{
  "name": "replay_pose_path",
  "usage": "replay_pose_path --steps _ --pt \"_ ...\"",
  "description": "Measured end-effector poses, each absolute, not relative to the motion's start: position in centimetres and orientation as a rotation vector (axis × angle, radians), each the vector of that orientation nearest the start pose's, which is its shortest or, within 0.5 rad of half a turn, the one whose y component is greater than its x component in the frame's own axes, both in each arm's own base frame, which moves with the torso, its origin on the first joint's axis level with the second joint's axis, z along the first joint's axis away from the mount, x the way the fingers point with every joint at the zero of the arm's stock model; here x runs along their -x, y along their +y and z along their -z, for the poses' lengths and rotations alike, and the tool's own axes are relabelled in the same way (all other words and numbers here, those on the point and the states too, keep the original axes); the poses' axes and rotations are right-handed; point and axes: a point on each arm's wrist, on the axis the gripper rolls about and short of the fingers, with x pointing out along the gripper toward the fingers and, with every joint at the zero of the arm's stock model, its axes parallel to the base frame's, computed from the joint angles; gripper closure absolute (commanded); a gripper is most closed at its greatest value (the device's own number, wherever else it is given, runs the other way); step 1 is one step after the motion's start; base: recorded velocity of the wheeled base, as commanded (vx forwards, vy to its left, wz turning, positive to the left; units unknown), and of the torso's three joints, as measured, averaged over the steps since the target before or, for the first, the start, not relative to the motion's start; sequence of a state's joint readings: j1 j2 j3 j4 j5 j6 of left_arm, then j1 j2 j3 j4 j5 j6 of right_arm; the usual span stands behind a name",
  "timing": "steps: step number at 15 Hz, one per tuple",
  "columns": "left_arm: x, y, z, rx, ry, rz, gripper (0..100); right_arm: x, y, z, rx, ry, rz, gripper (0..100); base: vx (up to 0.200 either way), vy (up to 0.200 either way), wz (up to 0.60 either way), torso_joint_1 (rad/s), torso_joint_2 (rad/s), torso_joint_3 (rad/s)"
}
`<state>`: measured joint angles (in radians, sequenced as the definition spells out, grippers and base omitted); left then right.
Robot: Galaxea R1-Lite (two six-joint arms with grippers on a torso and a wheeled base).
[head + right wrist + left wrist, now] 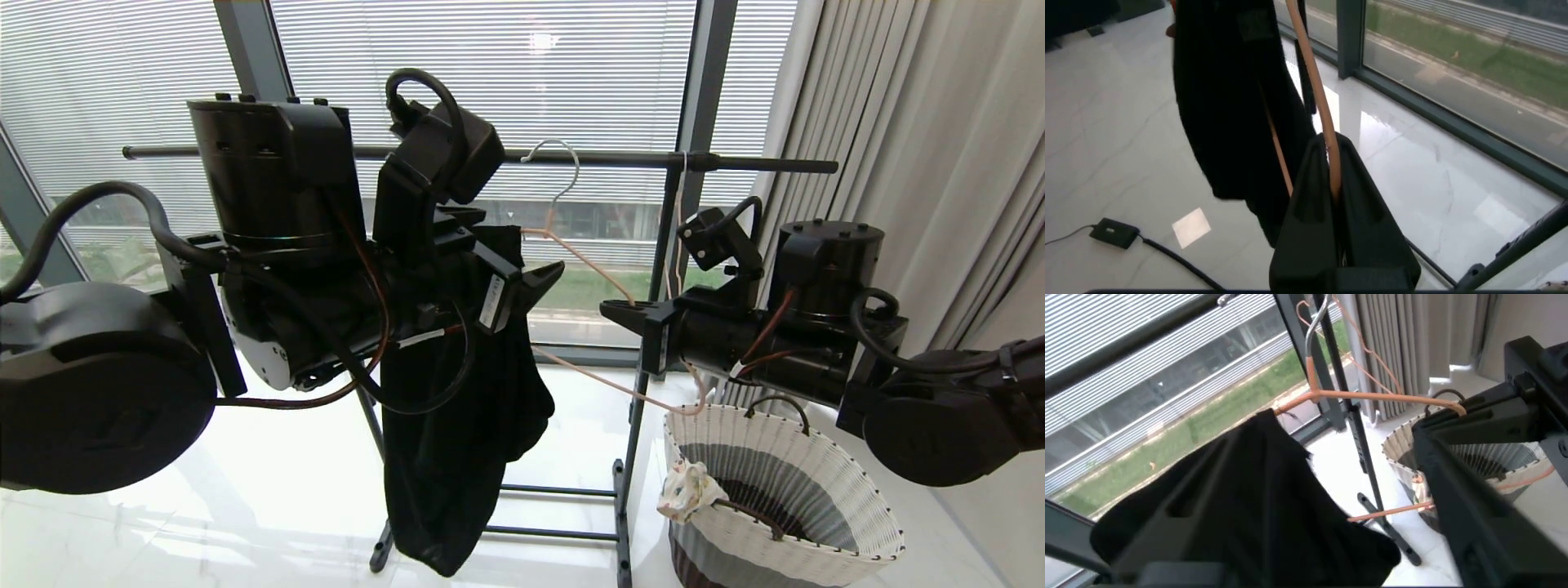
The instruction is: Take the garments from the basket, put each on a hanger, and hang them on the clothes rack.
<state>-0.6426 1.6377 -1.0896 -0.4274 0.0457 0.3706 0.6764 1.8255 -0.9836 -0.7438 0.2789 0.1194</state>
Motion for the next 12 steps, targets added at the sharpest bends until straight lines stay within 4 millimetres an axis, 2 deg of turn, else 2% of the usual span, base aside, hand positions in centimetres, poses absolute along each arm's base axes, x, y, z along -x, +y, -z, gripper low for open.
replay_pose_path --steps 5,10,12 --pt "-25.2 -16.0 -26.1 -0.399 0.019 0.536 0 -27.0 22.0 -20.4 -0.098 0.118 -0.921 100 0.000 0.000 0.00 0.000 0.00 0.000" --pt "-24.7 -12.4 -24.4 -0.404 0.093 0.451 0 -27.0 21.4 -21.1 -0.096 0.094 -0.910 100 0.000 0.000 0.00 0.000 0.00 0.000" --pt "-24.9 -11.5 -24.5 -0.389 0.062 0.453 0 -26.8 21.1 -21.1 -0.062 0.080 -0.910 100 0.000 0.000 0.00 0.000 0.00 0.000"
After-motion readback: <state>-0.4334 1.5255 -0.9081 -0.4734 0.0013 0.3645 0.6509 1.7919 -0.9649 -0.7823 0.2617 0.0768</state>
